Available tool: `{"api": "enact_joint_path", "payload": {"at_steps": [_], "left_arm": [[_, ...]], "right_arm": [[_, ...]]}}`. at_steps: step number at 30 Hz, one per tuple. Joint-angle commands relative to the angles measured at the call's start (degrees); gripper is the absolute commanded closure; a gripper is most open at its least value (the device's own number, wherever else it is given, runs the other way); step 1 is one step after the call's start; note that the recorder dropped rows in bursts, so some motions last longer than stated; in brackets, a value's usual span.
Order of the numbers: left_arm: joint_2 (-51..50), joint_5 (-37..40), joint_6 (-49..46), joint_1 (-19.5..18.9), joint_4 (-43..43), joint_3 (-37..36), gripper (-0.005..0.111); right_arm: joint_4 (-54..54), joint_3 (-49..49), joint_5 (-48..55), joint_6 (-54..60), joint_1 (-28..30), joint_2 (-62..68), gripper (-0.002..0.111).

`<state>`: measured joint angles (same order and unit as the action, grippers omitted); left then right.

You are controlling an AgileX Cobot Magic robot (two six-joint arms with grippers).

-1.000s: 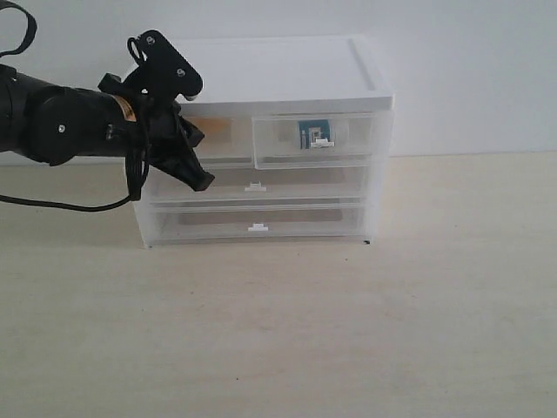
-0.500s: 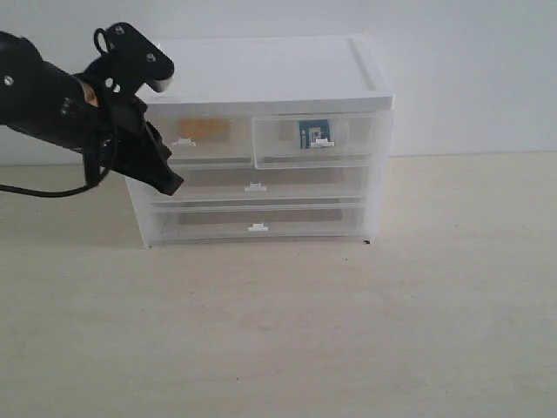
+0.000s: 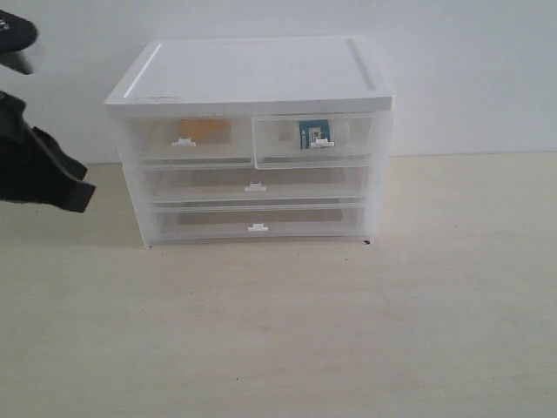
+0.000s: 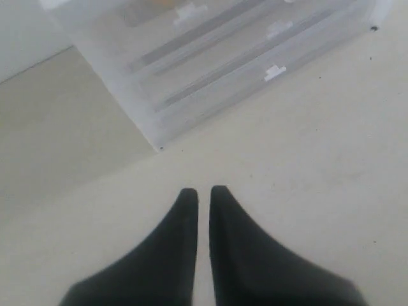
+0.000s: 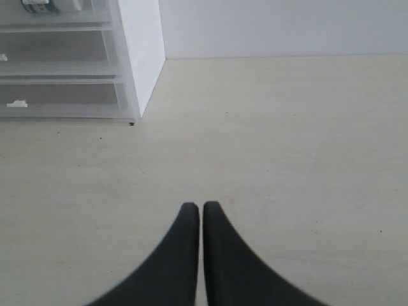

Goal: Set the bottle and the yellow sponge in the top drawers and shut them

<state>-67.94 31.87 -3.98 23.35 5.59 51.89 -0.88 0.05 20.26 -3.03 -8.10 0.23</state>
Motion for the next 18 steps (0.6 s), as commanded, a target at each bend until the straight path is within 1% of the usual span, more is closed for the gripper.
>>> {"api": "enact_joint_path", "payload": {"at_steps": [1, 5, 10, 13, 15, 18], "left_arm": [[8.01, -2.43, 6.83, -0.15, -0.66, -6.35, 0.103], [14.86, -0.1, 7.6, -0.15, -0.66, -11.04, 0.103], [22.47, 7.28, 17.02, -0.15, -1.88, -13.5, 0.103], [25.58, 12.94, 18.07, -0.15, -1.89, -13.59, 0.103], [26.98, 15.41, 18.15, -0.15, -1.72, -13.59, 0.103], [28.94, 14.92, 17.75, -0.15, 1.12, -15.07, 0.103]], "right_arm": [[0.09, -0.05, -0.34, 0.21, 0.16, -0.23, 0.108], [0.09, -0.05, -0.34, 0.21, 0.16, -0.23, 0.108], [0.09, -0.05, -0.34, 0.21, 0.16, -0.23, 0.108], [0.09, -0.05, -0.34, 0.21, 0.16, -0.23, 0.108], [0.09, -0.05, -0.34, 0.21, 0.16, -0.23, 0.108], [0.09, -0.05, -0.34, 0.21, 0.16, -0.23, 0.108]]}}
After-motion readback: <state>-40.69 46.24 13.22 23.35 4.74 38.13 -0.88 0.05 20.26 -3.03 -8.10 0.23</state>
